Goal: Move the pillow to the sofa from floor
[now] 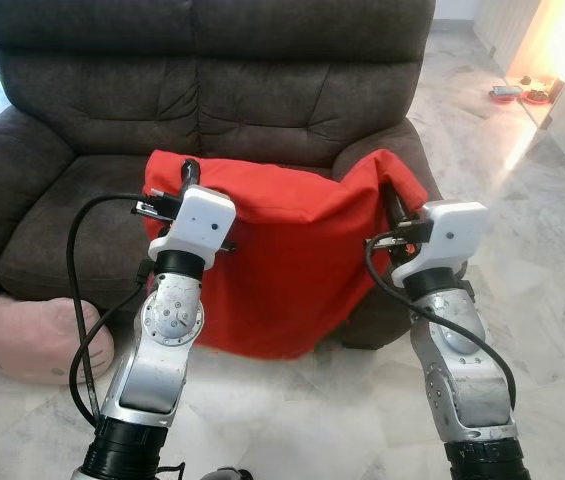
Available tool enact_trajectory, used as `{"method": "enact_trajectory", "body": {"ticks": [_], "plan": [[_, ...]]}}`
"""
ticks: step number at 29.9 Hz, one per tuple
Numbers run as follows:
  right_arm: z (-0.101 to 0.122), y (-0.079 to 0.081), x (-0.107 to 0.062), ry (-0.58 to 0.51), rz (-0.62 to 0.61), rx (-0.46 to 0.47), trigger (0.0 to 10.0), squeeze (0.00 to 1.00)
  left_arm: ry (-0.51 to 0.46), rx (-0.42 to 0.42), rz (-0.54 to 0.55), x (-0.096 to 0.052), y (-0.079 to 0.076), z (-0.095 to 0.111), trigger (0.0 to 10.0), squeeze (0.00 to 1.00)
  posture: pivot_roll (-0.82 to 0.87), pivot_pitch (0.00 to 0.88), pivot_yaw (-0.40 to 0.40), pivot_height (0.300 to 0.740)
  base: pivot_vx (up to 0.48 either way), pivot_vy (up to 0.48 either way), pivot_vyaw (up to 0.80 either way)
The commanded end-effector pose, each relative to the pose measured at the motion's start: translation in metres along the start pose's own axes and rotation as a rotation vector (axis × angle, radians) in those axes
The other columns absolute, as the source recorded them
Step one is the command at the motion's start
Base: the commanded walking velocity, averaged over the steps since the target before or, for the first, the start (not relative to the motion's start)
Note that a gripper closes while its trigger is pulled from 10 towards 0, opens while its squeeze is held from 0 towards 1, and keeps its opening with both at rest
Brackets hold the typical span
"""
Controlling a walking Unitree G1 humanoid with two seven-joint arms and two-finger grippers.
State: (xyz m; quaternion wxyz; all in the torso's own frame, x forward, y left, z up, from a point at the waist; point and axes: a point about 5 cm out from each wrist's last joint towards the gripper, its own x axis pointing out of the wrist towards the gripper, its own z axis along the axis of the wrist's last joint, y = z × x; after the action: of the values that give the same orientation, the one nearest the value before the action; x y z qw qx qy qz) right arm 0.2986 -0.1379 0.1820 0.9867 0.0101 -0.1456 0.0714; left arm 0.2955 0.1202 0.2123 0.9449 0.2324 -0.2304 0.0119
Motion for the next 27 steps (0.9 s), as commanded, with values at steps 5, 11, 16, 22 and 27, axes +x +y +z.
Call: {"method": "enact_trajectory", "body": {"ticks": [5,11,16,22,27], "plan": [[0.0134,0.0002,0.0030,-0.067,-0.007,0.000,10.0,0.00,-0.106,-0.007,0.026,0.0018,0.0018,0.0215,10.0,0.00,0.13,0.072,-0.010,0.740,0.000,0.000,0.00],[0.0143,0.0017,0.0040,-0.073,-0.005,0.006,10.0,0.00,-0.111,0.002,0.030,0.0030,0.0031,0.0226,10.0,0.00,0.13,0.071,-0.010,0.740,0.000,0.000,0.00],[0.0144,0.0024,0.0042,-0.075,-0.001,0.008,10.0,0.00,-0.115,0.005,0.036,0.0042,0.0043,0.0235,10.0,0.00,0.13,0.069,-0.009,0.740,0.000,0.000,0.00],[0.0150,0.0033,0.0047,-0.079,0.003,0.008,10.0,0.00,-0.122,0.003,0.039,0.0053,0.0044,0.0252,10.0,0.00,0.13,0.065,-0.009,0.740,0.000,0.000,0.00],[0.0158,0.0039,0.0054,-0.083,0.005,0.009,10.0,0.00,-0.126,0.003,0.038,0.0055,0.0044,0.0257,10.0,0.00,0.14,0.062,-0.008,0.740,0.000,0.000,0.00]]}}
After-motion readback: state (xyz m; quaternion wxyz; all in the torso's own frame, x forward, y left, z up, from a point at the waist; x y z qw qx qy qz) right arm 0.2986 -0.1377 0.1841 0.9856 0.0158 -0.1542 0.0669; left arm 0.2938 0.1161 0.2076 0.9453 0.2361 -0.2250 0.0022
